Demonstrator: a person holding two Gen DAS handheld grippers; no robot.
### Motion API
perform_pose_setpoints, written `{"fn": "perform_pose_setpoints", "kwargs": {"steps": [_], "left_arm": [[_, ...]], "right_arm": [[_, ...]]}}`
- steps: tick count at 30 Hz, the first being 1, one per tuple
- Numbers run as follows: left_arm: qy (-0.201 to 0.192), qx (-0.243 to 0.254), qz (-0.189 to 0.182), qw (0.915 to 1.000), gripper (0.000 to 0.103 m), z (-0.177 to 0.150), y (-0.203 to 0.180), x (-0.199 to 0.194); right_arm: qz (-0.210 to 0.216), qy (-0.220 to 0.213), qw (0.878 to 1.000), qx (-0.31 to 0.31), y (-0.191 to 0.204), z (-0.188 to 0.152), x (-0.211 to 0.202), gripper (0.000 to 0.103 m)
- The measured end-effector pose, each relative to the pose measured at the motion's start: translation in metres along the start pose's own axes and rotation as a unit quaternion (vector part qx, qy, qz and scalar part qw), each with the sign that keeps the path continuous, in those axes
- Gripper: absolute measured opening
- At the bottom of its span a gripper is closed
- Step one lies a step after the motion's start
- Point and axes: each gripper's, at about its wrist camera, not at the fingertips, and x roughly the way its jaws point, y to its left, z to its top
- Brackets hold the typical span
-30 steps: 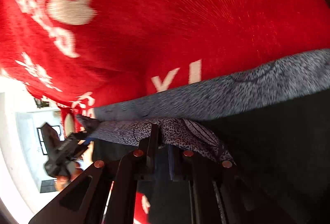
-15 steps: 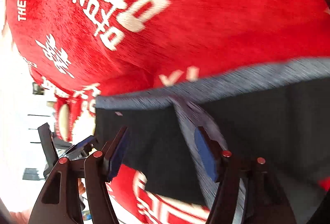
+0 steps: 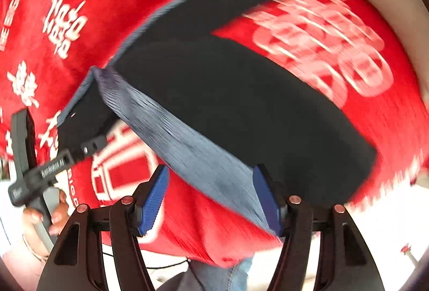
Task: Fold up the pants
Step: 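Lift the cuff end with both grippers and fold it over toward the waistband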
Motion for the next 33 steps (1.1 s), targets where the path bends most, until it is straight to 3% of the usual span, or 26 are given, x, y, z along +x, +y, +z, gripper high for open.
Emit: {"fn": "perform_pose_setpoints", "kwargs": {"steps": [5, 11, 18, 20, 22, 23, 24, 26, 27, 33], "left_arm": [[0.009, 0.008, -0.043, 0.999, 0.074, -0.008, -0.037, 0.016], [0.024, -0.003, -0.075, 0.9969, 0.074, -0.004, -0.056, 0.037], [0.017, -0.045, -0.094, 0.9944, 0.074, 0.003, -0.05, 0.048], [0.011, -0.059, -0.1, 0.9932, 0.074, 0.007, -0.051, 0.052], [0.009, -0.075, -0.106, 0.9915, 0.072, 0.011, -0.049, 0.053], [0.008, -0.083, -0.117, 0.9896, 0.058, 0.013, -0.05, 0.054], [0.018, -0.091, -0.135, 0.9864, 0.035, 0.016, -0.052, 0.057], [0.031, -0.097, -0.142, 0.9845, 0.02, 0.02, -0.055, 0.061], [0.026, -0.097, -0.15, 0.9836, 0.008, 0.023, -0.059, 0.061], [0.0, -0.089, -0.16, 0.9831, 0.008, 0.039, -0.075, 0.036]], "right_arm": [[-0.009, -0.013, 0.998, 0.064, -0.052, -0.048, -0.014, 0.069], [-0.007, -0.024, 0.996, 0.086, -0.085, -0.071, -0.017, 0.069], [0.069, -0.02, 0.995, 0.072, -0.088, -0.063, -0.004, 0.067], [0.09, -0.01, 0.993, 0.071, -0.087, -0.06, 0.007, 0.051], [0.104, 0.007, 0.992, 0.074, -0.091, -0.057, 0.011, 0.013], [0.11, 0.017, 0.991, 0.078, -0.093, -0.054, 0.013, 0.006], [0.119, 0.023, 0.989, 0.085, -0.095, -0.051, 0.012, 0.005], [0.144, 0.03, 0.985, 0.093, -0.096, -0.046, 0.008, 0.004], [0.153, 0.033, 0.983, 0.094, -0.096, -0.042, 0.006, 0.003], [0.203, 0.038, 0.975, 0.076, -0.092, -0.012, -0.022, 0.003]]}}
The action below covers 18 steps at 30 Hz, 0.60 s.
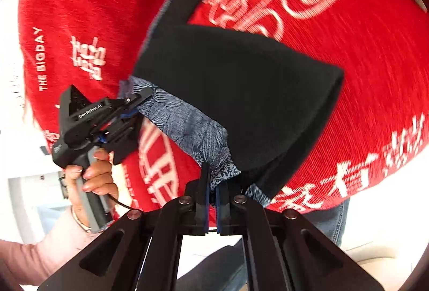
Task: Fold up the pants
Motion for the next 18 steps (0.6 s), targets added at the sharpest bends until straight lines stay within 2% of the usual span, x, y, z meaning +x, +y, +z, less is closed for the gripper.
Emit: {"fn": "perform_pose_setpoints", "kwargs": {"steps": [4, 8, 10, 14, 18], "left_arm": [[-0.006, 0.007, 0.001, 1.0, 0.008, 0.01, -0.014, -0.013], [0.001, 0.014, 0.009, 0.9999, 0.008, 0.018, -0.022, -0.014], [0.009, 0.013, 0.014, 0.9998, 0.008, 0.02, -0.021, -0.011], [0.016, 0.004, 0.015, 0.9997, 0.008, 0.02, -0.019, -0.012], [0.008, 0.006, 0.015, 0.9998, 0.008, 0.027, -0.027, -0.023]], "right_arm": [[0.036, 0.0, 0.999, 0.014, 0.005, 0.018, -0.01, 0.003], [0.055, -0.005, 0.998, 0.022, 0.004, 0.032, -0.018, 0.003], [0.063, 0.007, 0.998, 0.024, 0.004, 0.035, -0.014, 0.007], [0.075, 0.033, 0.995, 0.051, -0.003, 0.037, -0.004, 0.007], [0.089, 0.022, 0.995, 0.026, 0.016, 0.054, -0.018, 0.004]]}}
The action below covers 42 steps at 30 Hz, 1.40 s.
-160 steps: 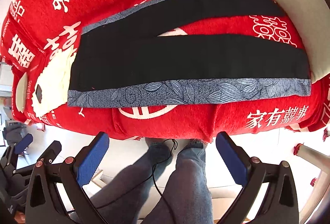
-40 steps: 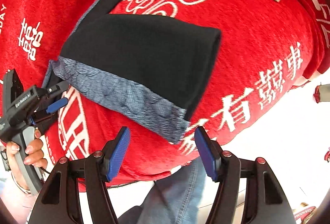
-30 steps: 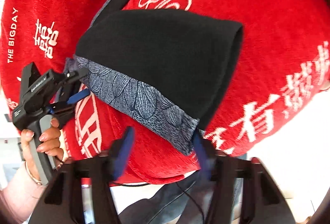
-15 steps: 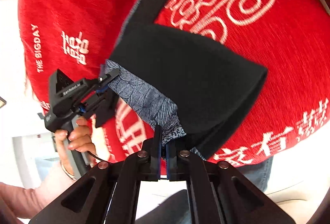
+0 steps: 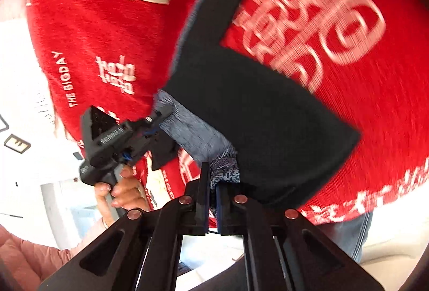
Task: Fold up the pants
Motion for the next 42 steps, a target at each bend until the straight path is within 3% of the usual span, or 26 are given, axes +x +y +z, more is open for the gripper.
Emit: {"fn": "perform_pose_setpoints", "kwargs": {"steps": [6, 11, 14, 19, 21, 24, 29, 33, 35, 38, 39, 40, 41, 42], "left_arm": [[-0.047, 0.003, -0.015, 0.9988, 0.008, 0.04, -0.023, -0.022], [-0.089, 0.006, -0.004, 0.996, 0.008, 0.09, -0.033, -0.019], [-0.104, 0.008, 0.023, 0.9943, 0.008, 0.121, -0.034, -0.007], [-0.124, 0.012, 0.11, 0.9861, 0.008, 0.151, -0.026, 0.009], [-0.121, 0.017, 0.14, 0.9827, 0.008, 0.151, -0.021, 0.013], [-0.102, 0.021, 0.181, 0.9779, 0.008, 0.142, -0.014, 0.018], [-0.073, 0.025, 0.238, 0.9681, 0.008, 0.117, 0.009, 0.024], [-0.049, 0.004, 0.262, 0.9638, 0.008, 0.101, 0.029, 0.037], [-0.047, 0.002, 0.273, 0.9609, 0.008, 0.099, 0.037, 0.042], [-0.037, 0.001, 0.28, 0.9592, 0.009, 0.096, 0.049, 0.052], [-0.039, 0.005, 0.283, 0.9582, 0.009, 0.095, 0.05, 0.055], [-0.041, 0.013, 0.288, 0.9566, 0.009, 0.094, 0.049, 0.057], [-0.043, 0.026, 0.296, 0.954, 0.009, 0.094, 0.047, 0.059], [-0.043, 0.03, 0.299, 0.9529, 0.009, 0.094, 0.046, 0.059]], "right_arm": [[0.005, -0.043, 0.997, -0.065, 0.051, 0.072, -0.036, 0.003], [-0.045, -0.07, 0.991, -0.107, 0.075, 0.165, -0.047, 0.003], [-0.086, -0.071, 0.987, -0.113, 0.075, 0.22, -0.039, 0.003], [-0.19, -0.032, 0.971, -0.14, 0.065, 0.292, 0.003, 0.004], [-0.242, -0.014, 0.955, -0.169, 0.064, 0.3, 0.025, 0.004], [-0.285, -0.008, 0.939, -0.194, 0.074, 0.306, 0.041, 0.004], [-0.252, -0.032, 0.949, -0.188, 0.098, 0.313, 0.028, 0.005], [-0.267, -0.019, 0.946, -0.184, 0.098, 0.313, 0.031, 0.008], [-0.264, -0.011, 0.95, -0.164, 0.089, 0.312, 0.03, 0.014], [-0.263, -0.001, 0.954, -0.143, 0.073, 0.31, 0.028, 0.031], [-0.264, 0.002, 0.954, -0.144, 0.073, 0.309, 0.028, 0.04], [-0.267, 0.003, 0.952, -0.146, 0.074, 0.306, 0.027, 0.065], [-0.278, 0.002, 0.949, -0.148, 0.073, 0.305, 0.024, 0.08], [-0.256, 0.004, 0.955, -0.148, 0.074, 0.306, 0.02, 0.084]]}}
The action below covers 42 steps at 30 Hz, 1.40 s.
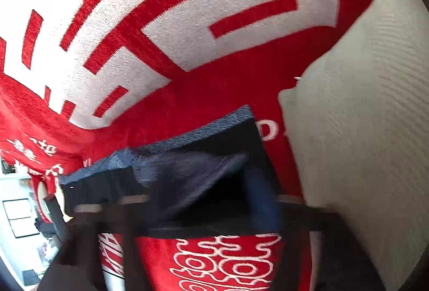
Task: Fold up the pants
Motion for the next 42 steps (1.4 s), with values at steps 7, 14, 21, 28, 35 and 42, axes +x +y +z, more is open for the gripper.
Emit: {"fn": "perform_pose_setpoints", "kwargs": {"steps": [7, 14, 21, 28, 35, 42], "left_arm": [[-0.011, -0.015, -0.006, 0.9998, 0.009, 0.016, 0.003, -0.015], [-0.003, -0.004, 0.016, 0.9999, 0.009, 0.021, 0.005, -0.004], [-0.007, -0.006, 0.027, 0.9996, 0.009, 0.022, 0.004, 0.001], [-0.037, -0.046, -0.013, 0.9981, 0.009, 0.081, 0.028, 0.001], [-0.057, -0.094, 0.021, 0.9937, 0.009, 0.111, 0.051, 0.034], [-0.04, -0.1, 0.074, 0.9914, 0.009, 0.1, 0.103, 0.024]], "right_arm": [[-0.025, -0.063, 0.997, -0.04, 0.035, -0.016, -0.026, 0.084], [-0.063, -0.043, 0.993, -0.085, 0.05, -0.027, 0.013, 0.023], [-0.152, -0.004, 0.98, -0.125, 0.038, -0.001, 0.085, 0.018], [-0.144, -0.023, 0.985, -0.094, 0.012, -0.011, 0.069, 0.012], [-0.151, -0.037, 0.979, -0.13, 0.048, -0.028, 0.072, 0.014], [-0.126, -0.04, 0.972, -0.196, 0.1, -0.033, 0.096, 0.037]]}}
